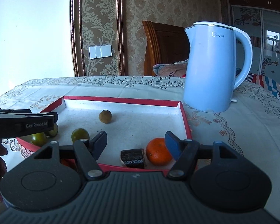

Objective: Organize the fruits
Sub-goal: 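Withdraw both tools from the tray toward the loose fruits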

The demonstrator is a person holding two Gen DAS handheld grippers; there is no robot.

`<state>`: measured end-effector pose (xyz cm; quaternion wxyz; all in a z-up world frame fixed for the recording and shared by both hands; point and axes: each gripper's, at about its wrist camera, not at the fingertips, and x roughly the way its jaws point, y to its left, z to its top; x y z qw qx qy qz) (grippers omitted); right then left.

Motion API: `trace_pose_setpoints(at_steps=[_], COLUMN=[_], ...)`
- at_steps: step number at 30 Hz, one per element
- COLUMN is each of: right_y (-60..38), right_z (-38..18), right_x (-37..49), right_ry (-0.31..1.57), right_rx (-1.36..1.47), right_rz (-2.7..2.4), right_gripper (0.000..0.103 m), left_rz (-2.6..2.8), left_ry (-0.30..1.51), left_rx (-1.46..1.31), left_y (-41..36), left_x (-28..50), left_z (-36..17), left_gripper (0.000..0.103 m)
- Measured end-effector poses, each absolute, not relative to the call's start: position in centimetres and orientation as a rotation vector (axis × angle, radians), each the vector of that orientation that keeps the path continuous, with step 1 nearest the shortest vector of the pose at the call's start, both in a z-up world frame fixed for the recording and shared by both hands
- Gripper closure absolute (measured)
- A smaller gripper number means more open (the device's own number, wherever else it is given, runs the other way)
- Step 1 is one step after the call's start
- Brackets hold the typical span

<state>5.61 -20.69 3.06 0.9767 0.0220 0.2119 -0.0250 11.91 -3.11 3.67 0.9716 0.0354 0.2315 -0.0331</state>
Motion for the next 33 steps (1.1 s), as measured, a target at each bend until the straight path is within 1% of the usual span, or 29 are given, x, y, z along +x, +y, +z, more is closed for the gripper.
trace_pose_setpoints(at_steps=[3, 5, 11, 12, 13, 16, 23, 30, 31, 32, 33], right_y=[-21.3, -21.8, -23.7, -24.0, -24.2, -24.8, -26.0, -26.3, -26.3, -26.3, -26.3], right_z=[3.2, 3.3, 2.8, 2.8, 2.7, 2.2, 1.4, 1.1, 1.2, 1.2, 1.1], right_x=[4.1, 2.9, -0.5, -1.1, -1.5, -2.8, -4.7, -5.0, -5.0, -4.9, -4.7], right_ry=[0.416, 0.415, 0.421, 0.42, 0.421, 0.432, 0.439, 0.448, 0.453, 0.459, 0.468], right_rx=[0.053, 0.051, 0.07, 0.075, 0.077, 0.091, 0.119, 0.108, 0.105, 0.101, 0.1], right_rz=[-0.049, -0.046, -0.055, -0.059, -0.059, -0.066, -0.095, -0.105, -0.103, -0.099, -0.091], right_gripper=[0.036, 0.039, 0.038, 0.04, 0.044, 0.044, 0.044, 0.044, 0.044, 0.051, 0.054], left_rz=[-0.095, -0.133, -0.242, -0.261, -0.279, -0.315, -0.345, -0.311, -0.306, -0.303, -0.299], left_ry=[0.445, 0.429, 0.432, 0.432, 0.435, 0.459, 0.481, 0.565, 0.568, 0.566, 0.564], left_rx=[0.075, 0.081, 0.101, 0.104, 0.108, 0.117, 0.14, 0.136, 0.14, 0.15, 0.157], left_y=[-2.8, -2.7, -2.6, -2.6, -2.7, -2.8, -3.9, -5.4, -5.6, -5.8, -6.0], left_x=[10.3, 8.8, 4.4, 3.8, 3.2, 2.5, 2.9, 5.5, 5.6, 5.7, 5.8], left_z=[4.1, 4.3, 3.5, 3.3, 3.1, 2.5, 1.5, 0.7, 0.6, 0.5, 0.5], left_gripper=[0.043, 0.043, 0.043, 0.043, 0.043, 0.043, 0.043, 0.043, 0.041, 0.041, 0.041])
